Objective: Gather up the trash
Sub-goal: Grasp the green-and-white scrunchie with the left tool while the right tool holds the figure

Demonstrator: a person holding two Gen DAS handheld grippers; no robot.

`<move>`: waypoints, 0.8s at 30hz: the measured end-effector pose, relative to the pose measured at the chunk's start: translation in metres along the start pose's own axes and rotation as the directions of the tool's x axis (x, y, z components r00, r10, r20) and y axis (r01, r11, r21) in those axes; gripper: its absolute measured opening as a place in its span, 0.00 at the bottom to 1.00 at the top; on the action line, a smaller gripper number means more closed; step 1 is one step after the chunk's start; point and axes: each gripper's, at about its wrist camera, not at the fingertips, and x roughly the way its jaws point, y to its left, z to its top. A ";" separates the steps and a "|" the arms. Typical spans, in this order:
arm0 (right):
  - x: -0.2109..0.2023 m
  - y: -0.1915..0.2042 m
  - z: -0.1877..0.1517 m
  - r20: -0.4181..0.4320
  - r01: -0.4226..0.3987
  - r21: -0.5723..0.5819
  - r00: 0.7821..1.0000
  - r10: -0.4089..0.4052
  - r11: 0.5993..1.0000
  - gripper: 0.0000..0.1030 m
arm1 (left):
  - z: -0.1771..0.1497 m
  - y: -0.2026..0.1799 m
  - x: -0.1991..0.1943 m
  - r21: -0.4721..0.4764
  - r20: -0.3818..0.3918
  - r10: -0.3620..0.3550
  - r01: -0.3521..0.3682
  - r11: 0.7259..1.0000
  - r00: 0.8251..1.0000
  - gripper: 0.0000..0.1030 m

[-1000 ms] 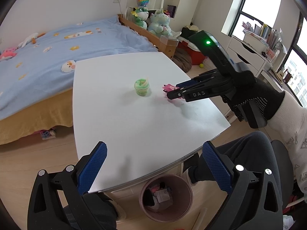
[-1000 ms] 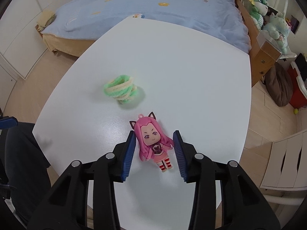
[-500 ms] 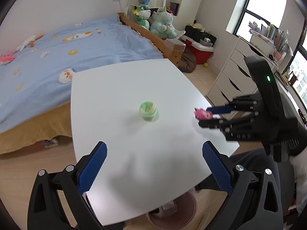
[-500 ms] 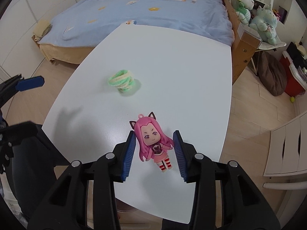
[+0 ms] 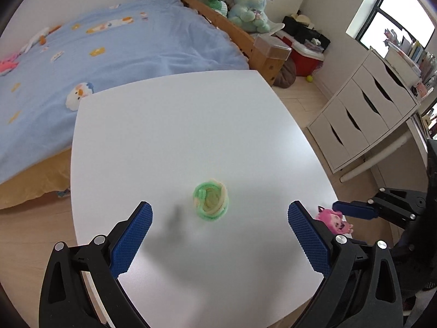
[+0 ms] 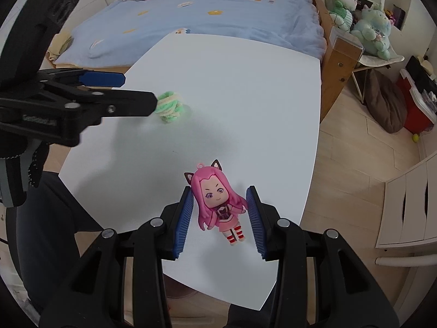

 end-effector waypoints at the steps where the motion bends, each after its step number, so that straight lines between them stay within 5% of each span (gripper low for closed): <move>1: -0.001 -0.001 -0.001 0.001 0.001 0.001 1.000 -0.001 1.000 0.39 | 0.001 0.000 0.006 -0.002 -0.007 0.018 -0.018 1.000 1.000 0.93; 5: -0.003 -0.004 -0.003 0.003 0.000 0.005 1.000 0.000 1.000 0.39 | 0.002 0.000 0.018 -0.011 -0.020 0.034 -0.034 0.999 0.999 0.91; 14: 0.001 -0.001 -0.003 0.006 -0.006 0.009 1.000 0.006 1.000 0.39 | -0.002 -0.002 0.026 0.004 -0.038 0.047 -0.047 0.999 0.998 0.32; 24: -0.003 0.006 -0.004 0.032 -0.005 0.002 0.999 0.005 1.000 0.39 | -0.012 -0.002 0.004 0.029 0.021 0.026 -0.026 0.999 0.999 0.28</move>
